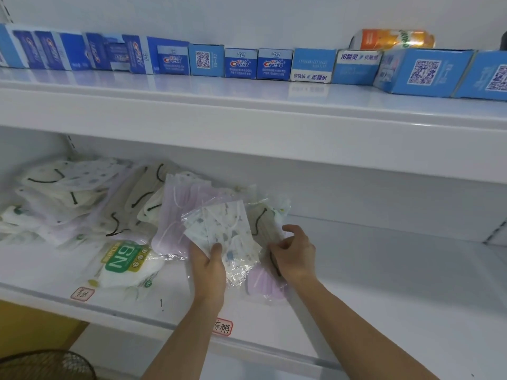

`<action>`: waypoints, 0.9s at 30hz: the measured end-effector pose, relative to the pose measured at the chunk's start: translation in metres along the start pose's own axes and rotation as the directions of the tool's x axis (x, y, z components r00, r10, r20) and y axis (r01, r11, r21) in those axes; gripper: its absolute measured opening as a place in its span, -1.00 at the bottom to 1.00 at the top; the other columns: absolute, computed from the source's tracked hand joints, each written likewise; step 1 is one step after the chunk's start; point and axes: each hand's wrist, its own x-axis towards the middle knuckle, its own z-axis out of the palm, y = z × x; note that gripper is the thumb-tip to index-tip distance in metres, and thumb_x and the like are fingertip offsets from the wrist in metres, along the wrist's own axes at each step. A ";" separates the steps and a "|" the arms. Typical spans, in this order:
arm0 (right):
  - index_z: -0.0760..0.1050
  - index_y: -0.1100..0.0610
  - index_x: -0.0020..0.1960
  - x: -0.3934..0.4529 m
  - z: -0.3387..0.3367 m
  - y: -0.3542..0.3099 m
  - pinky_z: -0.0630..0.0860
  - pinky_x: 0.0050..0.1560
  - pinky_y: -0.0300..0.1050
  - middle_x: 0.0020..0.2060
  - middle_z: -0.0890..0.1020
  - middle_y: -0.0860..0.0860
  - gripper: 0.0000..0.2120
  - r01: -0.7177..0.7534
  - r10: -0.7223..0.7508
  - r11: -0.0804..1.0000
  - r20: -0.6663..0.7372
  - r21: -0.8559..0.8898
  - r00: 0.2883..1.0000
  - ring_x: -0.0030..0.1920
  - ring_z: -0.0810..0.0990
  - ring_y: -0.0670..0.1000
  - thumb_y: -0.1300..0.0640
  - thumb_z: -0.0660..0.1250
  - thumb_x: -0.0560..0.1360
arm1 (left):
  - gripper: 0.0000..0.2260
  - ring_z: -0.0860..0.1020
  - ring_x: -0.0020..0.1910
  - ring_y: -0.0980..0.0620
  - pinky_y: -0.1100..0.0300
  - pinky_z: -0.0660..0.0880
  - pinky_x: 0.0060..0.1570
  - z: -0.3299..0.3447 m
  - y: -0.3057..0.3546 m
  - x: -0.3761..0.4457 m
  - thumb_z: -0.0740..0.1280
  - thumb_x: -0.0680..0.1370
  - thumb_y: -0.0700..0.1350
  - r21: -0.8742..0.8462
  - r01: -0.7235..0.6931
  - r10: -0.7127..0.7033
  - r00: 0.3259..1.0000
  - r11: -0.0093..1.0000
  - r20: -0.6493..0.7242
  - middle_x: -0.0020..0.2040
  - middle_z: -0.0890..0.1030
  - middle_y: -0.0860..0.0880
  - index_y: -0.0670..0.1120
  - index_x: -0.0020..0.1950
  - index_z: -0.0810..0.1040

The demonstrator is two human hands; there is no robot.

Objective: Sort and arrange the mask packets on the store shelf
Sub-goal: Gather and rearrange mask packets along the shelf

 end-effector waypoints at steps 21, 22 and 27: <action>0.62 0.12 0.06 -0.061 -0.237 0.104 0.52 -0.38 -0.19 -0.15 0.73 0.02 -0.88 -0.166 0.310 0.875 -0.263 0.454 0.913 -0.21 0.70 0.04 0.20 0.42 0.52 | -0.88 0.61 -0.26 0.24 0.38 0.46 -0.30 0.203 -0.010 -0.127 0.37 0.58 -0.02 0.432 -0.372 -0.079 0.677 0.822 0.732 -0.13 0.68 0.07 0.00 0.09 0.58; 0.61 0.10 0.01 -0.069 -0.260 0.113 0.51 -0.39 -0.21 -0.21 0.72 -0.03 -0.92 -0.165 0.322 0.878 -0.298 0.450 0.898 -0.26 0.68 0.00 0.20 0.42 0.52 | -0.88 0.62 -0.26 0.26 0.33 0.52 -0.26 0.221 -0.011 -0.142 0.41 0.57 -0.01 0.414 -0.384 -0.083 0.643 0.825 0.762 -0.15 0.69 0.09 0.02 0.07 0.59; 0.42 0.08 -0.30 -0.105 -0.355 0.150 0.36 -0.46 -0.24 -0.50 0.46 -0.10 -0.77 -0.175 0.355 0.876 -0.355 0.450 0.865 -0.48 0.39 -0.08 0.29 0.37 0.46 | -0.86 0.69 -0.17 0.17 0.09 0.63 -0.09 0.307 -0.029 -0.220 0.47 0.52 0.07 0.366 -0.321 -0.140 0.554 0.873 0.821 -0.17 0.72 0.13 0.03 -0.03 0.65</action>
